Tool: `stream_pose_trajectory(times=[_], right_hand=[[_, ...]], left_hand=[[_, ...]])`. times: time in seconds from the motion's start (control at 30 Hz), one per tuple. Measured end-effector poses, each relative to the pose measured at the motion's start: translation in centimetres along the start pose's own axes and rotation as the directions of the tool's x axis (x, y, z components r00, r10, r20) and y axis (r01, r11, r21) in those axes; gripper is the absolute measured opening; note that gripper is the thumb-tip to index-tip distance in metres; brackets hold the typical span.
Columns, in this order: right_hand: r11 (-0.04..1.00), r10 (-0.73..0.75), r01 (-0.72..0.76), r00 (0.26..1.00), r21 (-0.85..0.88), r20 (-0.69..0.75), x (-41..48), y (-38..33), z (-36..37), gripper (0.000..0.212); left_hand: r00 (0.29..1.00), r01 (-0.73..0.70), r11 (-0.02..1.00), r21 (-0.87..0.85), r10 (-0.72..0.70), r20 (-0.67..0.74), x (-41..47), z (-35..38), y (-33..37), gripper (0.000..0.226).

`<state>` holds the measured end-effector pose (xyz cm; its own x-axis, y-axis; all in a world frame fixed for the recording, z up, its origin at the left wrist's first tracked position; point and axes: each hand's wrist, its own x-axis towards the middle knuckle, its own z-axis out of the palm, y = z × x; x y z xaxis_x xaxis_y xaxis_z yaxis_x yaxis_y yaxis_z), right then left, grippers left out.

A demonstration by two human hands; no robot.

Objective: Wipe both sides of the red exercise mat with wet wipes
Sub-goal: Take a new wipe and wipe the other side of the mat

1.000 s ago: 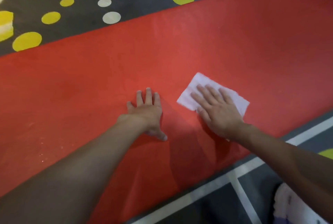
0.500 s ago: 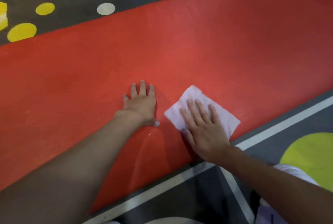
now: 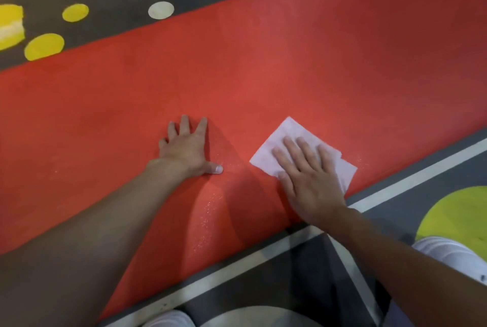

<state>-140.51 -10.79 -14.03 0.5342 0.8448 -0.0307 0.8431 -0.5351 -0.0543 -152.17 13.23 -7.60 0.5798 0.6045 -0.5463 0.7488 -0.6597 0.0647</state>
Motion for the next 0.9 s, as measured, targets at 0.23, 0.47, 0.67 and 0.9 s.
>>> stream_pose_trajectory(times=[0.23, 0.47, 0.67, 0.9], right_hand=[[0.918, -0.390, 0.393, 0.918, -0.052, 0.067, 0.4, -1.3, 0.4, 0.054], [0.965, -0.263, 0.263, 0.964, -0.006, 0.035, -0.1, -6.2, 0.8, 0.059], [0.998, 0.064, -0.064, 0.998, -0.007, -0.017, 4.3, -3.2, 0.1, 0.058], [0.934, -0.354, 0.356, 0.935, -0.041, 0.033, 6.0, -2.0, -0.1, 0.054]], left_hand=[[0.997, -0.054, 0.995, 0.085, 0.049, 0.067, 1.5, -1.2, -1.5, 0.124], [0.998, -0.053, 0.993, 0.108, 0.049, 0.039, 1.8, -2.2, -1.4, 0.134], [0.994, -0.092, 0.995, 0.046, 0.095, -0.056, 2.4, -2.2, -2.6, 0.105], [0.996, 0.068, 0.996, -0.064, -0.071, -0.047, 2.2, -1.6, -3.5, 0.121]])
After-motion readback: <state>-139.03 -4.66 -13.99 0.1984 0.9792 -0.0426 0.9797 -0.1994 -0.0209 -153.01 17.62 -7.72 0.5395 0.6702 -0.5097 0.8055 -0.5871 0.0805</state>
